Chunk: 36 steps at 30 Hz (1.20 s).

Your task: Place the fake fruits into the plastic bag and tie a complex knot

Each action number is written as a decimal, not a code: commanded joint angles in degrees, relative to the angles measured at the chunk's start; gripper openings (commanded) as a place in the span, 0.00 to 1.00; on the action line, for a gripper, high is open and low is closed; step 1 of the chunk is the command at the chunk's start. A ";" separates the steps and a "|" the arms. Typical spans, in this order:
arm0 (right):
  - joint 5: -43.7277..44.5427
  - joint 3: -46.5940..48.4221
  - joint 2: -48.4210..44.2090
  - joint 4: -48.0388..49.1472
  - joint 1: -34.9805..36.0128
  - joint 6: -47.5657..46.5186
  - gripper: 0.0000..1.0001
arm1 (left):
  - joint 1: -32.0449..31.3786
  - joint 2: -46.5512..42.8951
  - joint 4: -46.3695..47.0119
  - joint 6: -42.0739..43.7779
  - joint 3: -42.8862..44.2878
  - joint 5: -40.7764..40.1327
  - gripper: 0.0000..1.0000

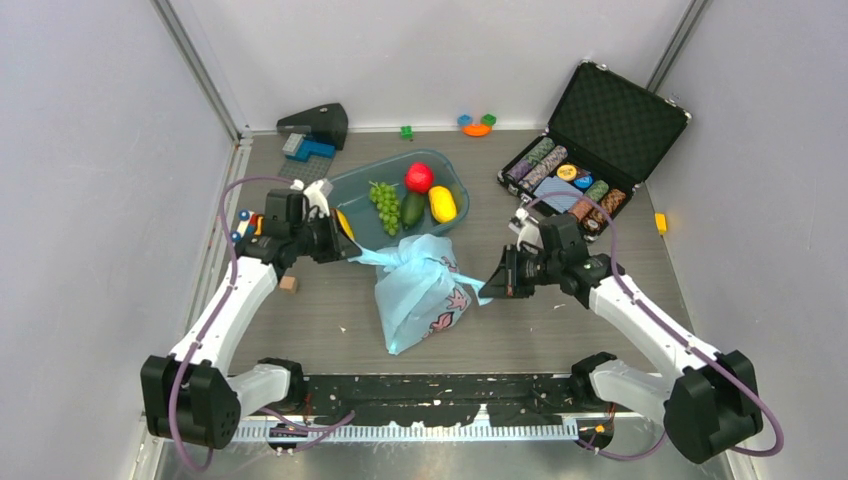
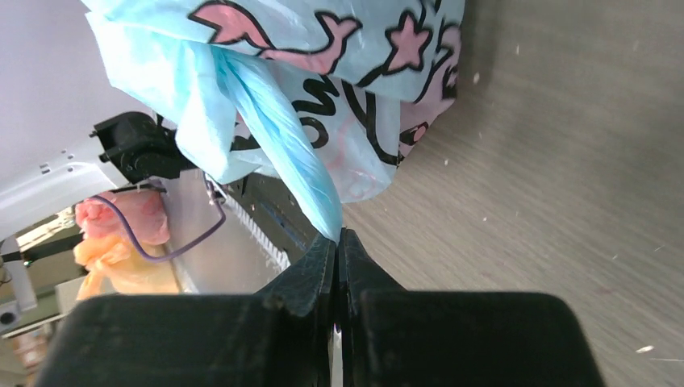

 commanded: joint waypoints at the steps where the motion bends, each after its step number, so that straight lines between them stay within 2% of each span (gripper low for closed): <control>1: 4.73 4.47 -2.50 -5.84 -1.19 -3.94 0.05 | 1.05 -4.06 4.81 0.21 3.10 -1.70 0.00; 8: 0.96 -3.71 0.78 -1.33 -4.36 -2.88 0.05 | 4.39 -1.76 8.60 -2.90 -4.23 -2.20 0.00; 13: 1.02 -9.17 3.25 0.55 -6.26 -3.76 0.05 | 5.96 -2.16 8.62 -2.29 -7.79 -7.23 0.00; 21: 3.57 -8.92 3.01 -0.78 -7.64 -5.92 0.05 | 6.88 -5.10 7.80 -1.23 -8.32 -10.82 0.00; 25: 2.02 -8.01 2.15 -0.55 -7.70 -7.14 0.05 | 6.86 -5.46 11.03 -0.94 -9.00 -5.51 0.00; 30: -7.73 -4.64 0.58 -0.98 -7.49 -10.75 0.05 | 6.79 -5.84 16.30 -1.85 -8.24 6.30 0.00; 32: -8.54 -3.53 -0.58 -1.50 -7.40 -11.31 0.05 | 6.80 -5.84 16.46 -1.57 -7.49 7.71 0.00; 34: -8.75 -2.84 -1.89 -1.60 -7.39 -11.35 0.11 | 6.76 -5.86 15.97 -1.62 -6.89 7.66 0.00; 35: -9.19 -2.65 -2.61 -1.54 -7.39 -11.35 0.23 | 6.82 -5.72 15.74 -1.52 -6.64 8.15 0.11; 36: -9.38 -2.18 -3.23 -1.79 -7.39 -11.34 0.31 | 6.79 -5.66 15.33 -1.39 -6.30 8.44 0.26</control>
